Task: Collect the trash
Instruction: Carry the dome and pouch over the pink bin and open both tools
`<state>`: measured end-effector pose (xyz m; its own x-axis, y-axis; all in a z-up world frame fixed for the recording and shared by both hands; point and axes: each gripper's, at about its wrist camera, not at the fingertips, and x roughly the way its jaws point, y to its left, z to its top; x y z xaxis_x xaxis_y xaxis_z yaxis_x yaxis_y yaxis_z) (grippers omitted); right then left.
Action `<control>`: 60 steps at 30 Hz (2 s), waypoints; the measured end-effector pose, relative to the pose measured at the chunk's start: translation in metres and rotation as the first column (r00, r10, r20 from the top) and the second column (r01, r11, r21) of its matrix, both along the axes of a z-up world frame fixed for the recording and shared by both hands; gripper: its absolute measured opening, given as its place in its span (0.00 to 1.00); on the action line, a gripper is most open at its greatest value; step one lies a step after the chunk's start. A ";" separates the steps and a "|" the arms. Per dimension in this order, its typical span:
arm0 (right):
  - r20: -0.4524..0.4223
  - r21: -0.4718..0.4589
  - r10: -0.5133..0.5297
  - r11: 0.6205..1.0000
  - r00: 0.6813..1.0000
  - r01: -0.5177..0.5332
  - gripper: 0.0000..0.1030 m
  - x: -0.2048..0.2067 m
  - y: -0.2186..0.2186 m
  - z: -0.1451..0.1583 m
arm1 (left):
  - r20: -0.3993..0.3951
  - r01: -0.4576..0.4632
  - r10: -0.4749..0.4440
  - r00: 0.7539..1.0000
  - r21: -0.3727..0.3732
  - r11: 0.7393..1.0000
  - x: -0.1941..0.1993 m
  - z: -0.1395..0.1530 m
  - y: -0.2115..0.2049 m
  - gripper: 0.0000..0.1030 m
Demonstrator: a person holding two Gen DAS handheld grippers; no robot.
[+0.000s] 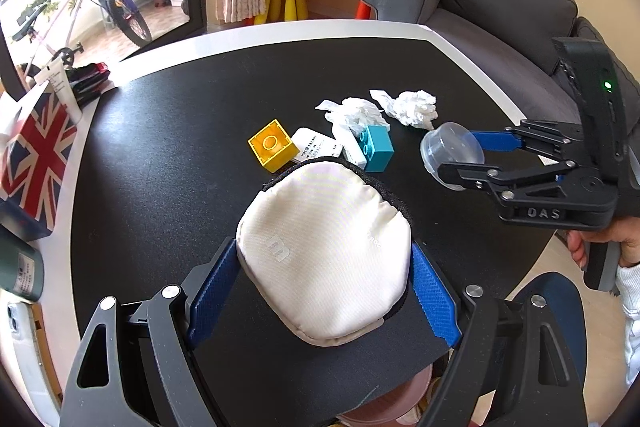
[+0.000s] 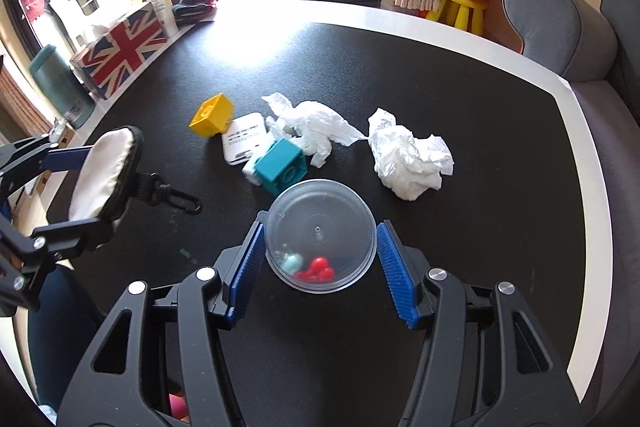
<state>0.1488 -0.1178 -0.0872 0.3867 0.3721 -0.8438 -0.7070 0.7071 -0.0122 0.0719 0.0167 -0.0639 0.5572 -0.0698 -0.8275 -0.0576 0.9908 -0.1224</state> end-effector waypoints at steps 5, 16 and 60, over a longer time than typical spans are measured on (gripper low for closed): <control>0.029 0.025 0.017 1.000 0.999 -0.017 0.55 -0.031 -0.015 0.019 | 0.024 0.009 -0.009 1.000 0.004 1.000 -0.017 0.010 -0.008 0.77; 0.069 0.082 0.071 0.994 0.995 -0.076 0.56 -0.099 -0.034 0.049 | 0.078 0.039 -0.039 0.996 0.009 0.999 -0.064 0.029 -0.027 0.77; -0.034 0.095 0.108 0.990 0.994 -0.104 0.94 -0.171 -0.058 0.010 | 0.055 0.063 -0.060 0.997 -0.048 0.997 -0.131 0.009 -0.056 0.77</control>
<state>-0.0219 -0.1761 -0.0768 0.3087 0.4865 -0.8173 -0.7767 0.6249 0.0786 -0.0589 -0.0389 -0.0551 0.5937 -0.1453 -0.7914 0.0112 0.9849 -0.1725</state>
